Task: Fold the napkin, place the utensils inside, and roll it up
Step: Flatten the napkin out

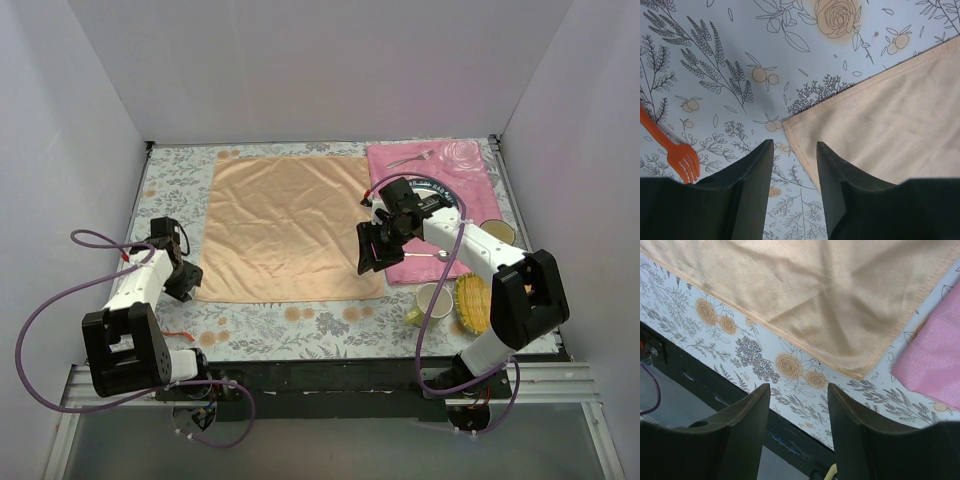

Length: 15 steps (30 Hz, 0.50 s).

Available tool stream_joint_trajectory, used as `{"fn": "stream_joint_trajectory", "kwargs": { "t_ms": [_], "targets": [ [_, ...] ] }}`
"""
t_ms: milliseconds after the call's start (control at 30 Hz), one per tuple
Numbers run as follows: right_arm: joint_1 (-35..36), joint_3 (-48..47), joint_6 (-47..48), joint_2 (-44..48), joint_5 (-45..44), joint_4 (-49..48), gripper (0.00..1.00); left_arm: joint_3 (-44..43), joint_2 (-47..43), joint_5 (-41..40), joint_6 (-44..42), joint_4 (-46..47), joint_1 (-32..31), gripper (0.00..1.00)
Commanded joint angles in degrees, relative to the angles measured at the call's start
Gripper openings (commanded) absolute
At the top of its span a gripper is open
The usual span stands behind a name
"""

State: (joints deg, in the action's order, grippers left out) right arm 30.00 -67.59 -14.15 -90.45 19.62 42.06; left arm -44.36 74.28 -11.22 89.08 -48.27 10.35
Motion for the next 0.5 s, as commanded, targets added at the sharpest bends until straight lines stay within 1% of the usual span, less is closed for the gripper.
{"fn": "stream_joint_trajectory", "kwargs": {
  "t_ms": [0,67,233,367,467],
  "targets": [
    [-0.4,0.3,0.4,2.1,0.5,-0.5,0.58,1.1,-0.1,-0.6,-1.0,2.4,-0.1,0.41],
    [-0.5,0.3,0.4,2.1,0.6,-0.5,0.58,1.6,0.5,-0.5,-0.9,2.9,-0.2,0.43],
    [-0.6,0.4,0.4,2.4,0.6,-0.6,0.58,1.8,2.4,-1.4,0.3,2.1,-0.5,0.45],
    [-0.7,0.6,0.4,2.7,0.5,-0.7,0.58,2.6,2.5,-1.5,1.8,2.6,-0.6,0.43],
    [-1.1,0.9,0.4,2.8,0.5,-0.9,0.58,4.5,3.0,0.1,2.8,4.0,-0.5,0.41]
  ]
}}
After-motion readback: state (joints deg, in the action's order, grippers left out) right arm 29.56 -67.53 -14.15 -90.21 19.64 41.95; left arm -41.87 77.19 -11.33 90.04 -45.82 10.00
